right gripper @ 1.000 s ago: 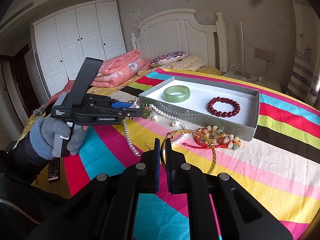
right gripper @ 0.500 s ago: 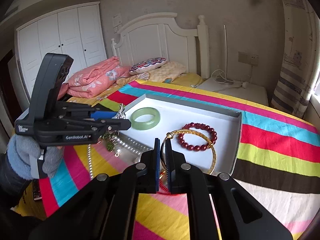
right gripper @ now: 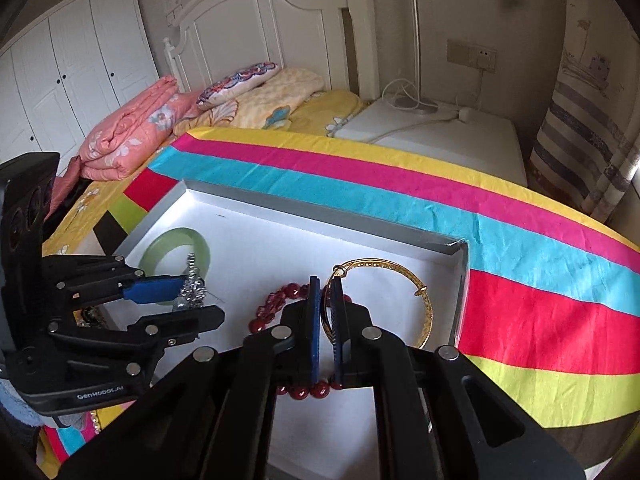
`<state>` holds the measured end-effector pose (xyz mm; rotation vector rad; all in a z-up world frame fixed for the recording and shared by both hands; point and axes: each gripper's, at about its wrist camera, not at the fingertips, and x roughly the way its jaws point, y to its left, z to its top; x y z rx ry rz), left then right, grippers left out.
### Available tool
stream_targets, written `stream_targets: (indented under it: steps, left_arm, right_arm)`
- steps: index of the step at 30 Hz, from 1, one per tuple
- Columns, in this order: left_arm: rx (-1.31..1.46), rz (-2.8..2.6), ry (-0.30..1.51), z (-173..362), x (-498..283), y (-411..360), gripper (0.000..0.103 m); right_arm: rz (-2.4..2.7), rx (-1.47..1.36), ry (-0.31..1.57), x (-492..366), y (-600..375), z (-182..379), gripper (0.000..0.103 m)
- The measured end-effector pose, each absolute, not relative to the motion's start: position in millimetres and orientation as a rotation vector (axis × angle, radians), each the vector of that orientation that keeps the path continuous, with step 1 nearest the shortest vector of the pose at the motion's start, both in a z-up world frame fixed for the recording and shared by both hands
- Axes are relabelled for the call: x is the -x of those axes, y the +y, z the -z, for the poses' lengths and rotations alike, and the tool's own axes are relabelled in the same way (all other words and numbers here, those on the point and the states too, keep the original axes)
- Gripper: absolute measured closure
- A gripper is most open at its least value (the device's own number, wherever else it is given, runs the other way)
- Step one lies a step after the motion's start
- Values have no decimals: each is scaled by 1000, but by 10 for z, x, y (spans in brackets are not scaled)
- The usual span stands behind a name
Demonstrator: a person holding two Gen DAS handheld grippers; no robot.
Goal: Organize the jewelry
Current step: 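Lower brooch and gold bangle into the white box and open both tools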
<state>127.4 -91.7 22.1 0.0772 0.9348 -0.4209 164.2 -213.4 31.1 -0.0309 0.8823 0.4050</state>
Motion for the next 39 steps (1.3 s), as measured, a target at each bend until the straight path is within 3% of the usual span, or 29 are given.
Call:
stream_targets:
  steps: [13,16,20,27,35,39]
  left_arm:
    - [-69,429,950,-131,-1400,-963,69]
    - [-54,421,950,-145,-1423,-957,60]
    - [-42,387,917,-200,-1439,-913,35]
    - [21,332,876,-311,-1434,-734,33]
    - [-27,170,776,-512,-1016,-587,12]
    - [-55,120,770,-523,-755,-485,11]
  right_arm:
    - [-347,-45,1000,-1997,-2194,-133,95]
    - [-353,-86,993,-1984,-2252,-137,92]
    - [-370,-127,934,-1865,-2365,-189,85]
    - [-439,-196,837,-1465,-2541,-390,85]
    - [-472,-261,795,-812,-2655,-389,84]
    - [-477,-319,798,-555,-2678,-312,84]
